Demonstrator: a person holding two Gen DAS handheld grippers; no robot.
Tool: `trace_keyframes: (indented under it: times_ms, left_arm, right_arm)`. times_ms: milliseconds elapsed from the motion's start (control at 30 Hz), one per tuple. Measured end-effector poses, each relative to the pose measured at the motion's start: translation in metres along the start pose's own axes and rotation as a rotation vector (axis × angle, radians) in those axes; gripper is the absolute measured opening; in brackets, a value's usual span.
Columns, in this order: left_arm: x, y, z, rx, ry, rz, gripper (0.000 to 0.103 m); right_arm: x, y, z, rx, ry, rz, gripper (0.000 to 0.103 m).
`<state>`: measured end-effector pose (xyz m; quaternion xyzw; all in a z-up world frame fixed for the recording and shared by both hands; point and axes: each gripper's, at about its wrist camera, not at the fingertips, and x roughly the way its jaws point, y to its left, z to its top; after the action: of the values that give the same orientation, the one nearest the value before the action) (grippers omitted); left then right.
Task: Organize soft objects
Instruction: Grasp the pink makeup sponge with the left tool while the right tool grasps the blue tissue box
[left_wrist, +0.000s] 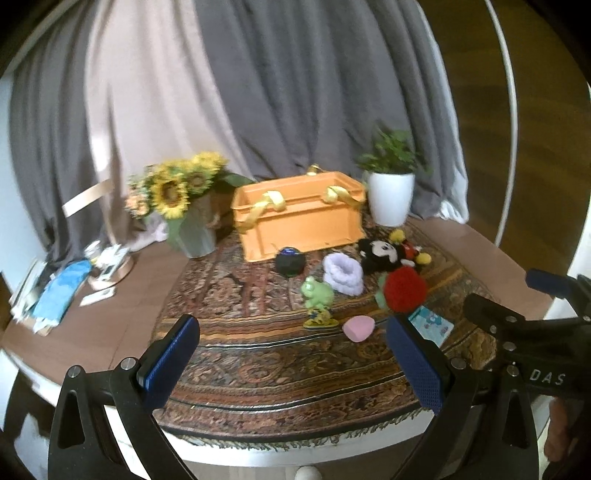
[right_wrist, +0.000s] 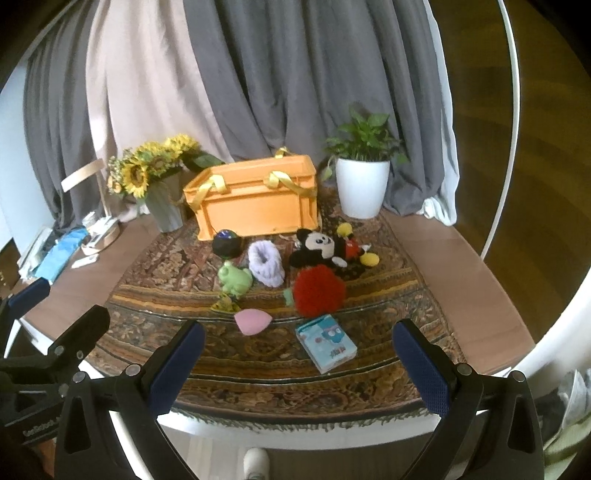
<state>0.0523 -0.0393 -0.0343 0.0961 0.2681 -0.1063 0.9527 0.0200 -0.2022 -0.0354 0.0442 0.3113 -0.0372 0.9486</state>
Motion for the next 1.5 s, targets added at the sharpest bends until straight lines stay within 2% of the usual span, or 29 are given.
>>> trace_keyframes:
  times_ms: [200,400,633,833,900,1233,1367,1500]
  left_arm:
    - [0.041,-0.008,0.0,0.079,0.035,-0.075,0.103]
    - [0.086,-0.024,-0.006,0.213,0.065,-0.133,0.101]
    - [0.134,-0.045,-0.018,0.395,0.11,-0.228,0.086]
    - [0.165,-0.062,-0.029,0.502,0.154,-0.309,0.077]
    - [0.172,-0.066,-0.032,0.517,0.166,-0.33,0.077]
    - [0.2,-0.076,-0.038,0.531,0.225,-0.419,0.062]
    - [0.206,-0.077,-0.041,0.527,0.237,-0.435,0.058]
    - [0.213,-0.077,-0.043,0.511,0.259,-0.458,0.043]
  right_arm:
    - [0.031,-0.005,-0.002,0.015,0.047,-0.024,0.102]
    - [0.069,-0.012,-0.007,0.022,0.111,-0.054,0.102]
    - [0.115,-0.021,-0.016,0.0,0.193,-0.08,0.102]
    - [0.148,-0.024,-0.026,-0.044,0.256,-0.088,0.101]
    - [0.156,-0.024,-0.029,-0.062,0.274,-0.088,0.1]
    - [0.182,-0.025,-0.034,-0.083,0.332,-0.07,0.095]
    - [0.191,-0.025,-0.036,-0.095,0.352,-0.058,0.082]
    - [0.198,-0.025,-0.04,-0.083,0.38,-0.041,0.072]
